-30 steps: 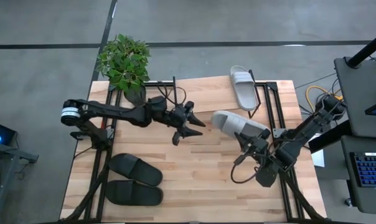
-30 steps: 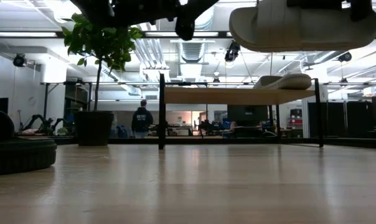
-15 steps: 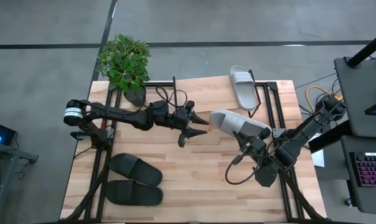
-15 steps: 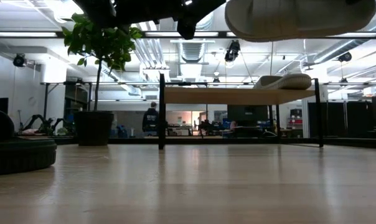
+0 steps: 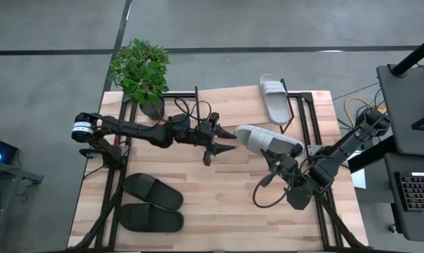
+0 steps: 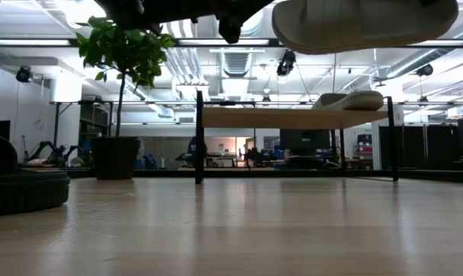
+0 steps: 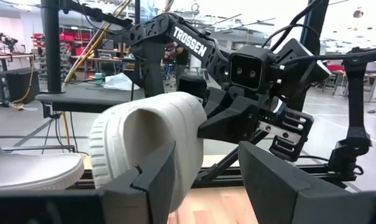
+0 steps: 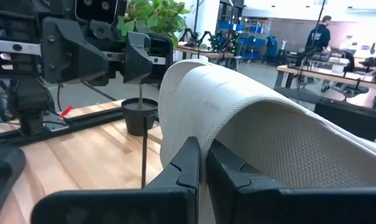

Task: Pick and place slides into the shelf
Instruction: Put the gray slide on the shelf

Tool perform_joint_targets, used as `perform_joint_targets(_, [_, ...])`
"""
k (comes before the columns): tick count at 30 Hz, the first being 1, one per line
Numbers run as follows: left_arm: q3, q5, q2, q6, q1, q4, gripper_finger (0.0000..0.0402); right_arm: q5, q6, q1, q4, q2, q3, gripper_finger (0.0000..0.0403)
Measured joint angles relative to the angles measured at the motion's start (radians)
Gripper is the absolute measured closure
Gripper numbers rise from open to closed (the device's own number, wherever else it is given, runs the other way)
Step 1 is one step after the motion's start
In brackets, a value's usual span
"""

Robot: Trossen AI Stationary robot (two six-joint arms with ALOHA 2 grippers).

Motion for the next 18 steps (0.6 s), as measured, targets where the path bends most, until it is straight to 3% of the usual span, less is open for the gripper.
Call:
perform_joint_targets(7, [0.007, -0.107, 0.017, -0.051, -0.007, 0.004, 0.0242, 0.000, -0.026, -0.027, 0.003, 0.000, 0.016, 0.0394])
perform_joint_targets(18, [0.055, -0.109, 0.063, -0.052, -0.009, 0.004, 0.0242, -0.056, -0.071, -0.060, 0.030, 0.000, 0.018, 0.0394])
